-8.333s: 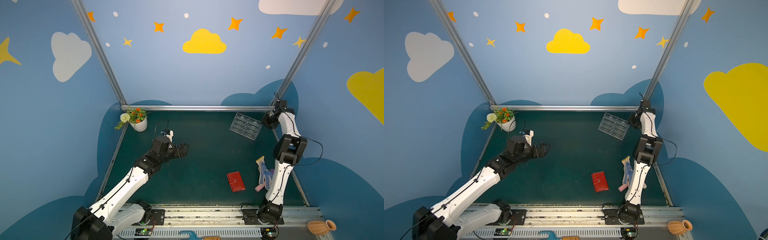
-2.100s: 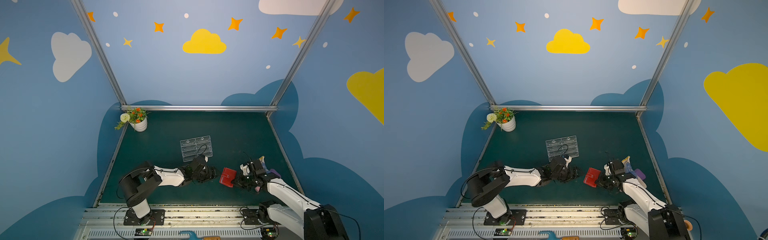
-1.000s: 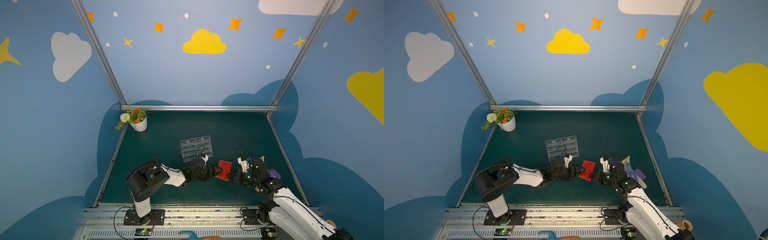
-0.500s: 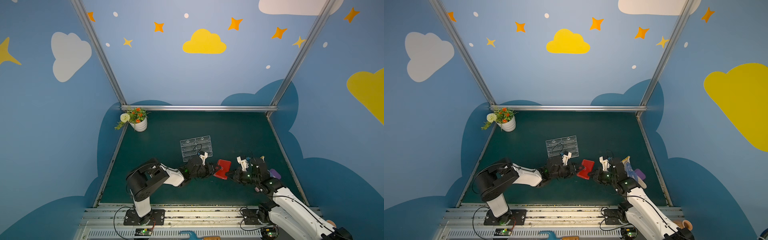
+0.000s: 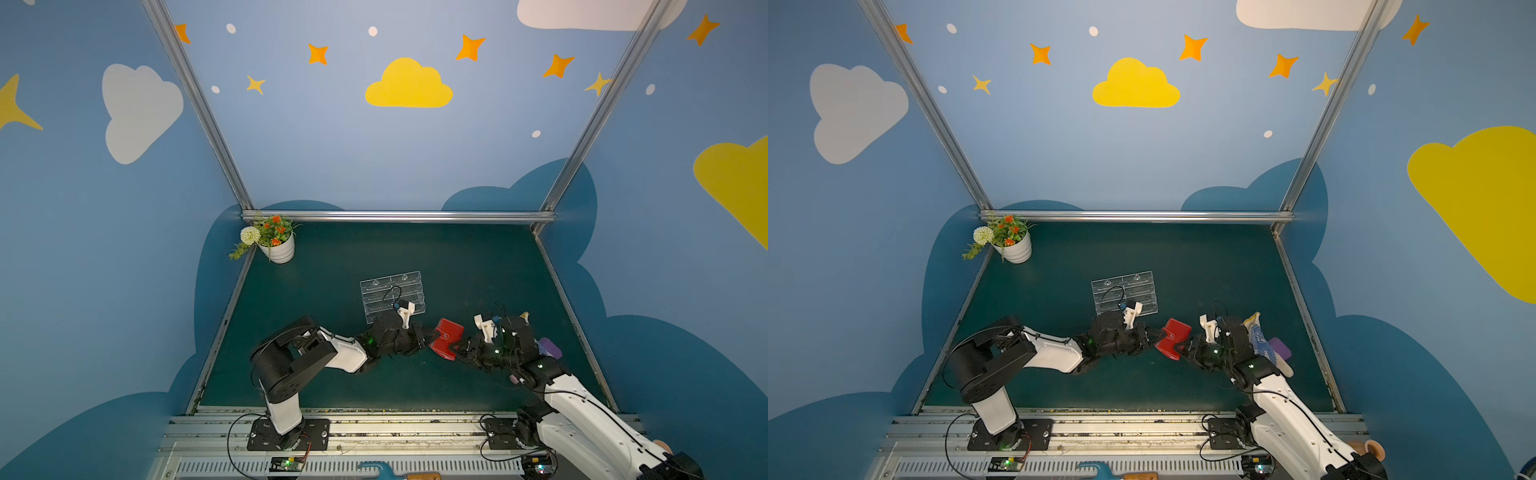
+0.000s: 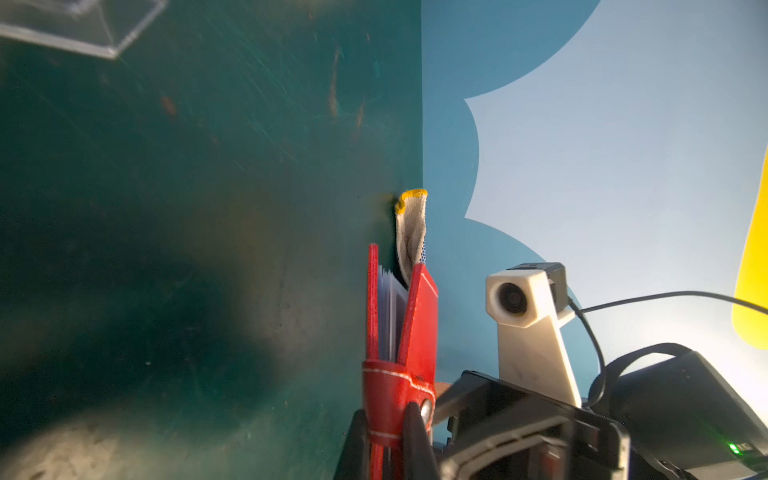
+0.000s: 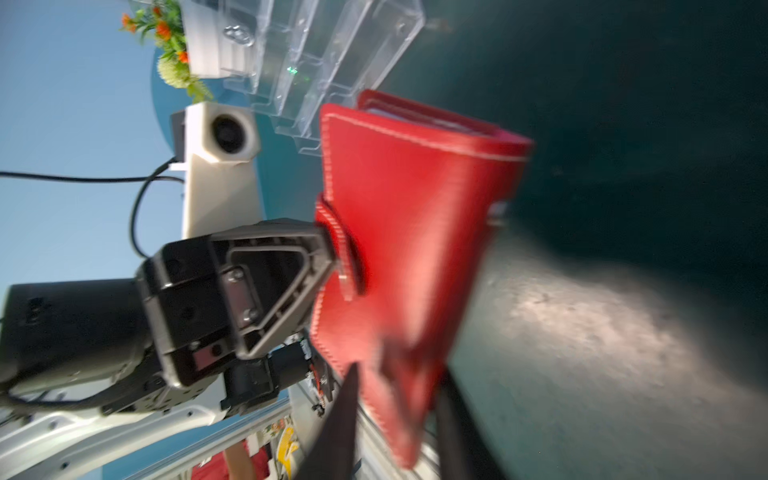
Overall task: Take the credit cards out of the card holder
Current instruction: Pick up the card holder from the bottom-center of the table.
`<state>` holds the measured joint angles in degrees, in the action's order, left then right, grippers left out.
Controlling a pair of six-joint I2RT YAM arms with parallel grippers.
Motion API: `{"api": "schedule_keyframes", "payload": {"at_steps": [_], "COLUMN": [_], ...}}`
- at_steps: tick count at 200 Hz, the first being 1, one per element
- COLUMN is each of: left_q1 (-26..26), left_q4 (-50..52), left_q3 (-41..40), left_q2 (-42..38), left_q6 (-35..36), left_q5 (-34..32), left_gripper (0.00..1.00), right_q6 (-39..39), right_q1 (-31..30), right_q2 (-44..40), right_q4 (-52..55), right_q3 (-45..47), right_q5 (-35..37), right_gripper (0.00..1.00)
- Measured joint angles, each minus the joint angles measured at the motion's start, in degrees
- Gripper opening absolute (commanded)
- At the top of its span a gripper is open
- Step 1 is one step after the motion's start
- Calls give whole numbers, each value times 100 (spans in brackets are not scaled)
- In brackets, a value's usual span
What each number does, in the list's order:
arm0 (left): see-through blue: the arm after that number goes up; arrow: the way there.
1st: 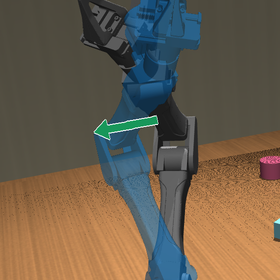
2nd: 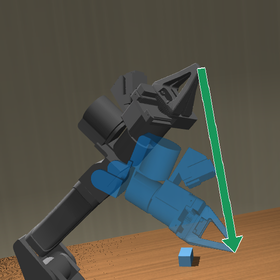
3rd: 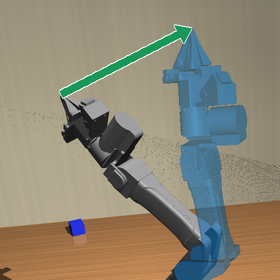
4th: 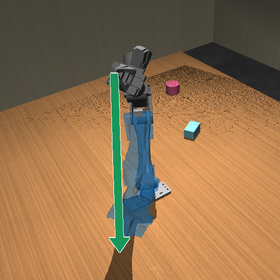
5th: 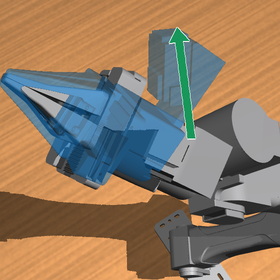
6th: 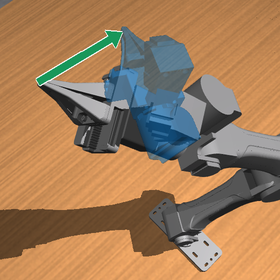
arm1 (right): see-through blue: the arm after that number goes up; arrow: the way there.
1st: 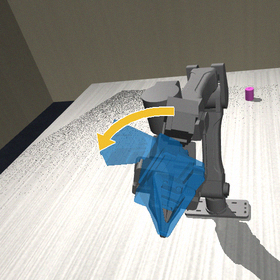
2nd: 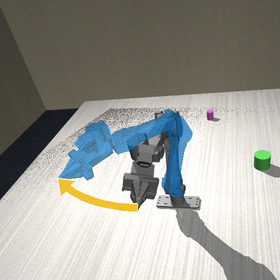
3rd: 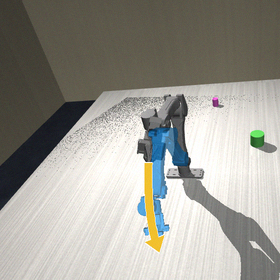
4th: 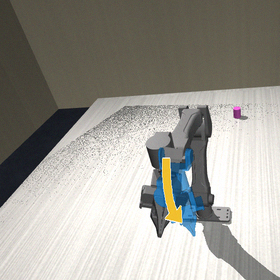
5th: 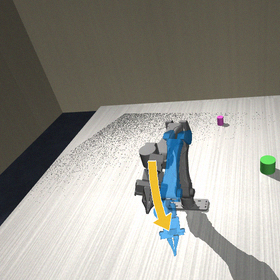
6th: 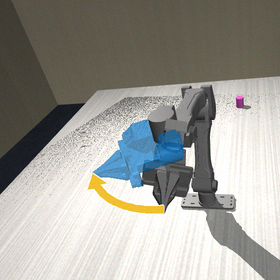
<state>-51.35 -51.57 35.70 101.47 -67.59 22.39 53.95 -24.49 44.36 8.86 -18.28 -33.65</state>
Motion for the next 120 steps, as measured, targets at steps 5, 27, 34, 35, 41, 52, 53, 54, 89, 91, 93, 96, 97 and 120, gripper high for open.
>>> {"api": "schedule_keyframes", "payload": {"at_steps": [5,27,34,35,41,52,53,54,89,91,93,96,97,120], "left_q1": [17,155,225,236,282,365,369,378,426,426,426,426,426,422], "left_q4": [-20,-79,-76,-79,-76,-74,-74,-76,-72,-72,-72,-72,-72,-70], "left_q3": [-33,-240,-304,-313,-343,-358,-358,-358,-299,-297,-293,-293,-293,-289], "left_q2": [-11,-149,-225,-243,-313,-474,-483,-503,-1051,-1078,-1097,-1132,-1139,-1250], "left_q6": [-35,-177,-223,-229,-267,-328,-330,-332,-457,-463,-476,-490,-494,-605], "left_q5": [9,63,79,79,92,98,98,98,94,94,94,94,94,90], "left_gripper": [4,4,4,4,4,4,4,4,4,4,4,4,4,4], "right_q6": [13,109,155,166,214,321,330,345,815,846,879,911,925,1185], "right_q1": [-2,-2,20,22,50,116,122,127,299,306,308,310,313,319], "right_q2": [-52,-361,-476,-487,-584,-691,-695,-704,-662,-649,-638,-625,-616,-481], "right_q4": [-35,-155,-184,-188,-232,-343,-352,-363,-949,-990,-1025,-1088,-1117,-1563], "right_q3": [0,-2,-2,-2,-2,-4,-4,-4,-4,-4,-4,-4,-4,-4], "right_q5": [-33,-74,-70,-70,-70,-76,-76,-81,-98,-96,-94,-96,-94,-68], "right_gripper": [73,81,82,82,82,81,81,81,81,81,81,81,81,80]}}
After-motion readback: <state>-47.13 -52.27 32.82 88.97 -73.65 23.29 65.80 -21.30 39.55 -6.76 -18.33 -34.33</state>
